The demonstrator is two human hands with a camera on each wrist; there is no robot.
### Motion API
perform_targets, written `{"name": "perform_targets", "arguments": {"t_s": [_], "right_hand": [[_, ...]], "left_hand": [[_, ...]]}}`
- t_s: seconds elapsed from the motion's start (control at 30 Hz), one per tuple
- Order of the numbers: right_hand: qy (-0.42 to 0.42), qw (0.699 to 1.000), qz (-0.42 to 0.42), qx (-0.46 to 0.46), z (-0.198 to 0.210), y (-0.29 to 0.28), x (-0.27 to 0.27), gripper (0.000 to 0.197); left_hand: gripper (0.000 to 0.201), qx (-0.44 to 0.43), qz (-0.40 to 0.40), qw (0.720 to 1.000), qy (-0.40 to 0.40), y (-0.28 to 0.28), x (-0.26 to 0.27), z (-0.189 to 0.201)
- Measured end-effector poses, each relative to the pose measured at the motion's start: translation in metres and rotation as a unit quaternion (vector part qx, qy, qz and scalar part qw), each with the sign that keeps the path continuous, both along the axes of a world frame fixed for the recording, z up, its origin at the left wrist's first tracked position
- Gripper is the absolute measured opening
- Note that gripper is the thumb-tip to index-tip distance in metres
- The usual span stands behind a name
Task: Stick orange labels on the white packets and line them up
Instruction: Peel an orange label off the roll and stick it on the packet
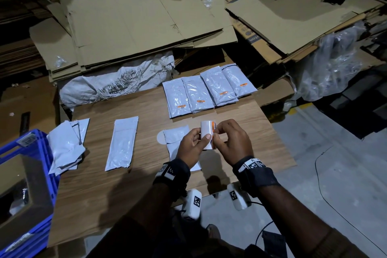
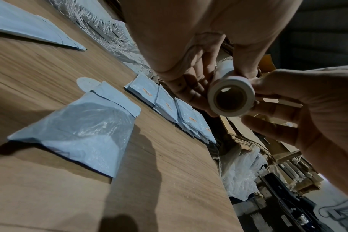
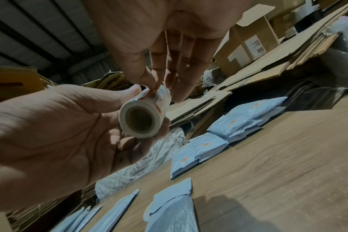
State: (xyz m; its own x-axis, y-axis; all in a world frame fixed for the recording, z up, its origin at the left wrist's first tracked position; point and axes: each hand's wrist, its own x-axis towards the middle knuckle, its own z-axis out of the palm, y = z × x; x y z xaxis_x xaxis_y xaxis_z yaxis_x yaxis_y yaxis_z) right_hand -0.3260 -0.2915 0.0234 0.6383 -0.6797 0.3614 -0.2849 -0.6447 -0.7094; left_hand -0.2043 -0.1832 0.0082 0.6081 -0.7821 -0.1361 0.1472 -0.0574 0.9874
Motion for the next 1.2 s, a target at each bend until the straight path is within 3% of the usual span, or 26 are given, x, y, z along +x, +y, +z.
{"name": "perform_targets", "arguments": {"t_s": [0.27,0.47,0.67,0.87,1.07,1.2], "right_hand": [[0.012,1.0,-0.023,-0.014,0.005,-0.006,0.001,0.013],[0.052,0.997,-0.026,-0.042,0.007,-0.021,-0.009,0.013],[0.077,0.993,-0.036,-0.081,0.008,-0.037,-0.021,0.015],[0.085,0.989,-0.069,-0.097,0.005,-0.053,-0.043,0.018],[0.082,0.986,-0.137,-0.048,-0.003,-0.065,-0.079,0.008],[0.115,0.98,-0.161,0.023,-0.016,-0.063,-0.099,0.016]], "left_hand": [[0.051,0.012,-0.015,1.0,-0.022,0.0,0.0,-0.004],[0.029,0.041,-0.047,0.997,-0.048,-0.001,-0.002,-0.012],[0.055,0.076,-0.08,0.99,-0.083,-0.013,-0.007,-0.022],[0.057,0.126,-0.122,0.977,-0.121,-0.037,-0.015,-0.035],[0.048,0.173,-0.132,0.963,-0.16,-0.06,-0.024,-0.06],[0.038,0.185,-0.148,0.956,-0.174,-0.082,-0.034,-0.074]]}}
